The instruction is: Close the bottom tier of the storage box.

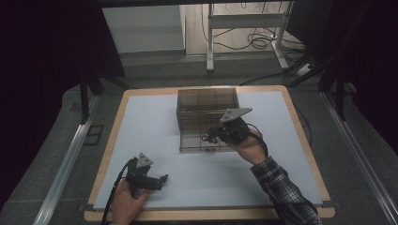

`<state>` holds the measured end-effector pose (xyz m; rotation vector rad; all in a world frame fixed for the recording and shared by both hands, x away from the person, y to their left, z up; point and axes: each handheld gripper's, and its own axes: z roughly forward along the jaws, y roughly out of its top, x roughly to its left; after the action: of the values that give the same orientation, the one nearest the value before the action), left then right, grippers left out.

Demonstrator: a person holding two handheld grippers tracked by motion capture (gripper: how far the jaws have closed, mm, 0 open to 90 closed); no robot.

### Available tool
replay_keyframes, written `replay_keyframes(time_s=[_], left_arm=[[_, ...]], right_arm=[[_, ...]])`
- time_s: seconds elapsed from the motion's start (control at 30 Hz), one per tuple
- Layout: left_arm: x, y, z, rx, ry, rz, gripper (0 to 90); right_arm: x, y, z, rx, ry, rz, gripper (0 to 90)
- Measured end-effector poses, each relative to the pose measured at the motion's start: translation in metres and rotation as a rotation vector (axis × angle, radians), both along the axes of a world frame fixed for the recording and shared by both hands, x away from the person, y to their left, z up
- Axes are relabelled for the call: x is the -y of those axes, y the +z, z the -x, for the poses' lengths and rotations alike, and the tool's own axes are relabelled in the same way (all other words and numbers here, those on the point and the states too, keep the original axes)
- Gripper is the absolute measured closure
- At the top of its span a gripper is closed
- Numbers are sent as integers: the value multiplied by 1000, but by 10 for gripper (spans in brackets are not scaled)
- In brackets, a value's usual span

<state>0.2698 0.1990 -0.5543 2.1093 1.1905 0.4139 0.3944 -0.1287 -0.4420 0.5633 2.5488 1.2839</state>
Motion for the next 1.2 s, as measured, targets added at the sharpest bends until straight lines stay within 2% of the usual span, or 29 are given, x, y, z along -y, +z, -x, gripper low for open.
replay_keyframes(time_s=[0.7, 0.93, 1.2], left_arm=[[0, 0, 0, 0, 0, 1, 0], [0, 0, 0, 0, 0, 1, 0], [0, 0, 0, 0, 0, 1, 0]], right_arm=[[-7, -28, -16, -45, -25, 16, 829], [-1, -37, -23, -69, -44, 15, 829], [5, -48, -30, -84, -65, 36, 828]])
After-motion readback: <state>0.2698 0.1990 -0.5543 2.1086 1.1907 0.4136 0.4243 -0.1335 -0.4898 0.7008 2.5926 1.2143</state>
